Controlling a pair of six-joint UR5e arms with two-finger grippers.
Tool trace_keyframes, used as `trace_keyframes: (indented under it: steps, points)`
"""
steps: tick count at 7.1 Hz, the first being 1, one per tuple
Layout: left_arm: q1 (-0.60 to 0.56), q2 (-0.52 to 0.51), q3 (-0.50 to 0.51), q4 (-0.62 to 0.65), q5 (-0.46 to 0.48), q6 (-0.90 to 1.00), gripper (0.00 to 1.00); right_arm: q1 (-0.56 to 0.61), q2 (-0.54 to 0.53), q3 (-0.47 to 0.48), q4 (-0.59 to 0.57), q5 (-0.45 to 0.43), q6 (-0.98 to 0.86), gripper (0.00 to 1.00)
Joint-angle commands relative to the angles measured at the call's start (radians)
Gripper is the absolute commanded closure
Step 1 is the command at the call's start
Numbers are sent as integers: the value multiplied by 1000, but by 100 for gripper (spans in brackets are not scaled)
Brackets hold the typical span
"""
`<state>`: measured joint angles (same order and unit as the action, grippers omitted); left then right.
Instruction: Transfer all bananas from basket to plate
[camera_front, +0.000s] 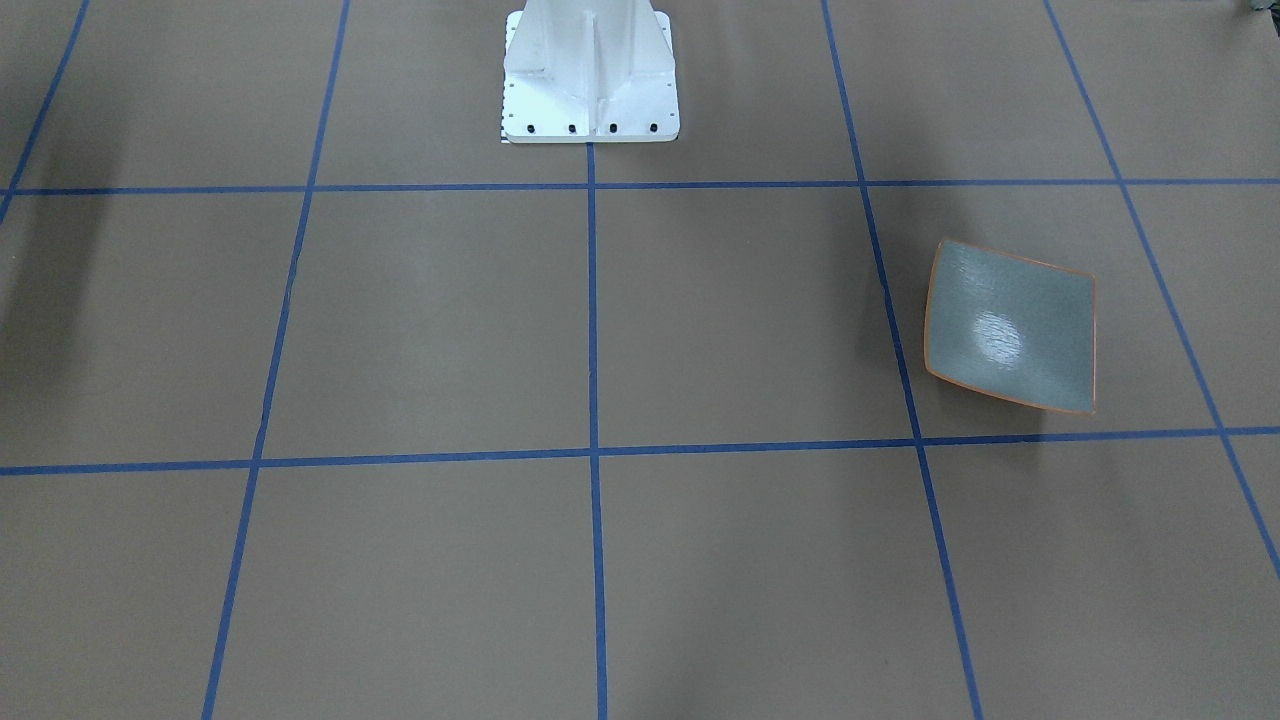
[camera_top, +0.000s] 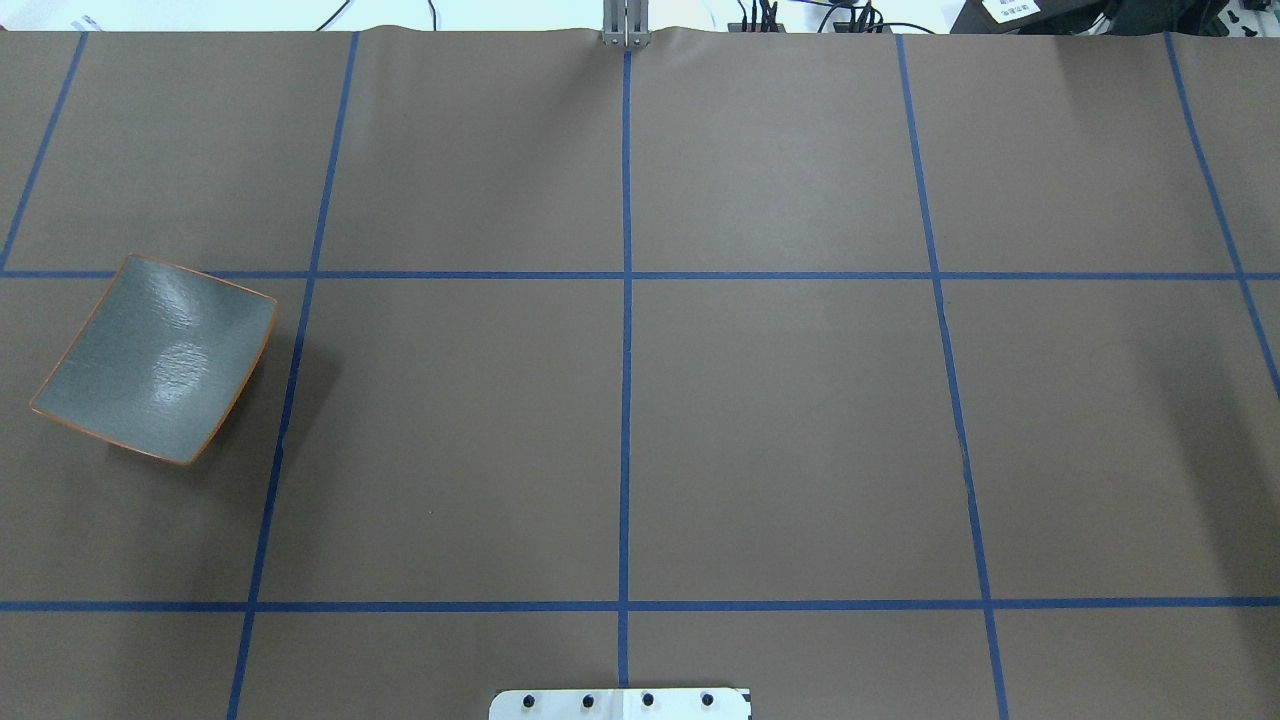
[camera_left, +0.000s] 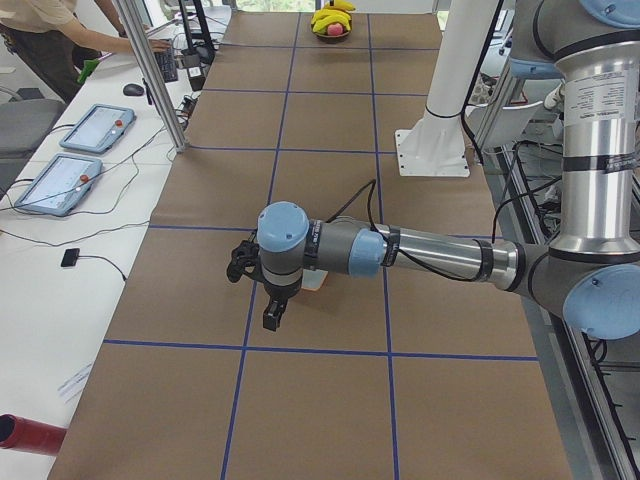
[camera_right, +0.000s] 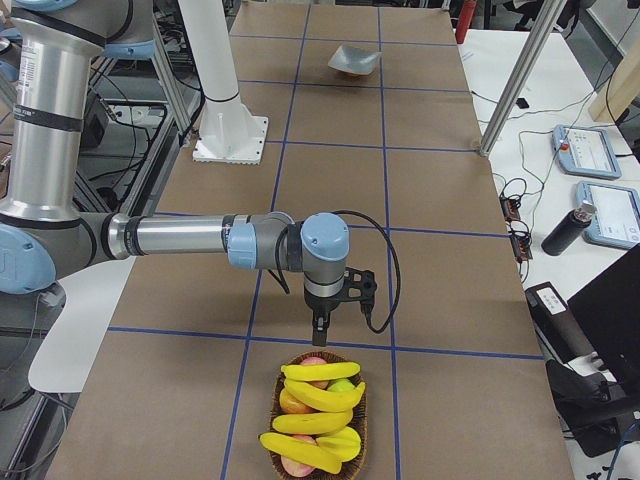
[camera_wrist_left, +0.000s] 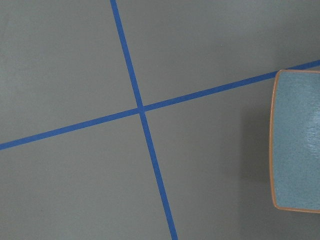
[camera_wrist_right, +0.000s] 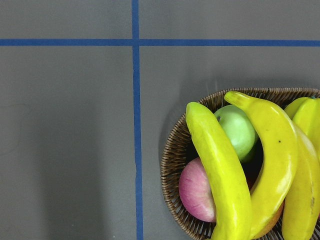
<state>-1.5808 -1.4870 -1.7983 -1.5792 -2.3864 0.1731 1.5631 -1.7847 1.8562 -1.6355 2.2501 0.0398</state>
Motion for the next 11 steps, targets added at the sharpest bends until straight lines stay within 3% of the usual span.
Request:
trace_keyframes:
  steps: [1,4,5,6,9,11]
  points:
    - [1,-1,-3,-7,-3,0,0,-1,2,0,0,2,0,0]
    - [1,-2,-4,-94,0,-7,0,-5,36,35,6,3,5,0]
    - [-1,7,2,-122,-2,-6,0,-5,89,-50,60,-1,14,0]
    - [1,4,13,-128,-2,-7,0,-5,59,-87,125,5,3,0]
    - [1,7,14,-128,-8,-12,0,-5,18,-363,594,83,-27,0]
    - [1,7,16,-128,-8,-12,0,-5,13,-431,641,155,-21,0]
